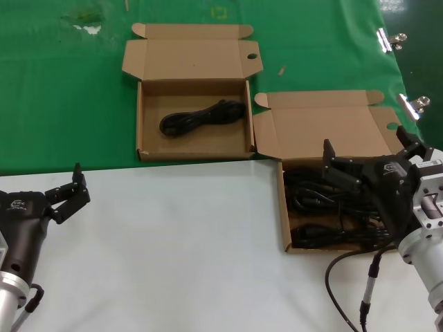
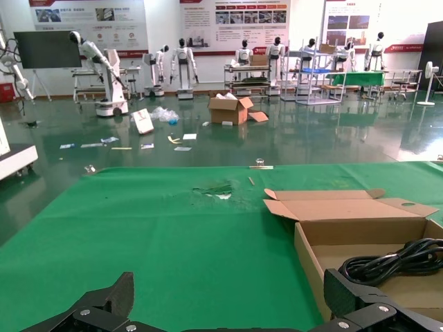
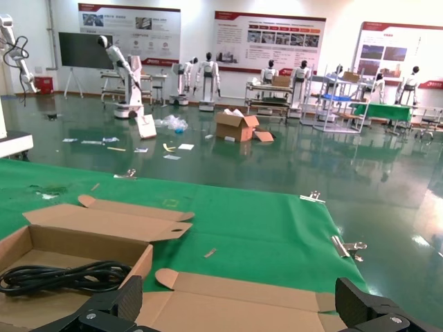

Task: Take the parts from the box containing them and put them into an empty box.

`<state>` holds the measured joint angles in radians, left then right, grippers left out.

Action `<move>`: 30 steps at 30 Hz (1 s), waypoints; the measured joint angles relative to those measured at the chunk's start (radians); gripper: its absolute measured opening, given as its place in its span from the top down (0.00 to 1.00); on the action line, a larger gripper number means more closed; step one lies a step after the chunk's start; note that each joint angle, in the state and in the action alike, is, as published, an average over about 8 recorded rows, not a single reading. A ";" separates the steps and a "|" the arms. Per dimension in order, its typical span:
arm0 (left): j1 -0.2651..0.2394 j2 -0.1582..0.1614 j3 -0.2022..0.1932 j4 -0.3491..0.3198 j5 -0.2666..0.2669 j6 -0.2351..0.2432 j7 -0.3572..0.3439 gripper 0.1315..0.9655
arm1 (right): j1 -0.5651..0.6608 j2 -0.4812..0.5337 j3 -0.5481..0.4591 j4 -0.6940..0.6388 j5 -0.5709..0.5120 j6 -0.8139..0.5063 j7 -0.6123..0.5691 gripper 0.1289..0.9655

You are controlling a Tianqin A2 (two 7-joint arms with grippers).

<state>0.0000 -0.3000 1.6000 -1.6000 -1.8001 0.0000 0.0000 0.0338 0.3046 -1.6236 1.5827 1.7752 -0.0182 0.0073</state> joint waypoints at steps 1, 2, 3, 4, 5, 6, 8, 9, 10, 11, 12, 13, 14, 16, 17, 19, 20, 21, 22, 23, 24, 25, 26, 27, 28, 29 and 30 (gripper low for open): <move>0.000 0.000 0.000 0.000 0.000 0.000 0.000 0.00 | 0.000 0.000 0.000 0.000 0.000 0.000 0.000 0.00; 0.000 0.000 0.000 0.000 0.000 0.000 0.000 0.00 | 0.000 0.000 0.000 0.000 0.000 0.000 0.000 0.00; 0.000 0.000 0.000 0.000 0.000 0.000 0.000 0.00 | 0.000 0.000 0.000 0.000 0.000 0.000 0.000 0.00; 0.000 0.000 0.000 0.000 0.000 0.000 0.000 0.00 | 0.000 0.000 0.000 0.000 0.000 0.000 0.000 0.00; 0.000 0.000 0.000 0.000 0.000 0.000 0.000 0.00 | 0.000 0.000 0.000 0.000 0.000 0.000 0.000 0.00; 0.000 0.000 0.000 0.000 0.000 0.000 0.000 0.00 | 0.000 0.000 0.000 0.000 0.000 0.000 0.000 0.00; 0.000 0.000 0.000 0.000 0.000 0.000 0.000 0.00 | 0.000 0.000 0.000 0.000 0.000 0.000 0.000 0.00; 0.000 0.000 0.000 0.000 0.000 0.000 0.000 0.00 | 0.000 0.000 0.000 0.000 0.000 0.000 0.000 0.00; 0.000 0.000 0.000 0.000 0.000 0.000 0.000 0.00 | 0.000 0.000 0.000 0.000 0.000 0.000 0.000 0.00; 0.000 0.000 0.000 0.000 0.000 0.000 0.000 0.00 | 0.000 0.000 0.000 0.000 0.000 0.000 0.000 0.00; 0.000 0.000 0.000 0.000 0.000 0.000 0.000 0.00 | 0.000 0.000 0.000 0.000 0.000 0.000 0.000 0.00; 0.000 0.000 0.000 0.000 0.000 0.000 0.000 0.00 | 0.000 0.000 0.000 0.000 0.000 0.000 0.000 0.00; 0.000 0.000 0.000 0.000 0.000 0.000 0.000 0.00 | 0.000 0.000 0.000 0.000 0.000 0.000 0.000 0.00; 0.000 0.000 0.000 0.000 0.000 0.000 0.000 0.00 | 0.000 0.000 0.000 0.000 0.000 0.000 0.000 0.00; 0.000 0.000 0.000 0.000 0.000 0.000 0.000 0.00 | 0.000 0.000 0.000 0.000 0.000 0.000 0.000 0.00; 0.000 0.000 0.000 0.000 0.000 0.000 0.000 0.00 | 0.000 0.000 0.000 0.000 0.000 0.000 0.000 0.00; 0.000 0.000 0.000 0.000 0.000 0.000 0.000 0.00 | 0.000 0.000 0.000 0.000 0.000 0.000 0.000 0.00; 0.000 0.000 0.000 0.000 0.000 0.000 0.000 0.00 | 0.000 0.000 0.000 0.000 0.000 0.000 0.000 0.00; 0.000 0.000 0.000 0.000 0.000 0.000 0.000 0.00 | 0.000 0.000 0.000 0.000 0.000 0.000 0.000 0.00; 0.000 0.000 0.000 0.000 0.000 0.000 0.000 0.00 | 0.000 0.000 0.000 0.000 0.000 0.000 0.000 0.00; 0.000 0.000 0.000 0.000 0.000 0.000 0.000 0.00 | 0.000 0.000 0.000 0.000 0.000 0.000 0.000 0.00; 0.000 0.000 0.000 0.000 0.000 0.000 0.000 0.00 | 0.000 0.000 0.000 0.000 0.000 0.000 0.000 0.00; 0.000 0.000 0.000 0.000 0.000 0.000 0.000 0.00 | 0.000 0.000 0.000 0.000 0.000 0.000 0.000 0.00; 0.000 0.000 0.000 0.000 0.000 0.000 0.000 0.00 | 0.000 0.000 0.000 0.000 0.000 0.000 0.000 0.00; 0.000 0.000 0.000 0.000 0.000 0.000 0.000 0.00 | 0.000 0.000 0.000 0.000 0.000 0.000 0.000 0.00; 0.000 0.000 0.000 0.000 0.000 0.000 0.000 0.00 | 0.000 0.000 0.000 0.000 0.000 0.000 0.000 0.00; 0.000 0.000 0.000 0.000 0.000 0.000 0.000 0.00 | 0.000 0.000 0.000 0.000 0.000 0.000 0.000 0.00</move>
<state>0.0000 -0.3000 1.6000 -1.6000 -1.7999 0.0000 0.0000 0.0338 0.3046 -1.6236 1.5827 1.7752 -0.0182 0.0073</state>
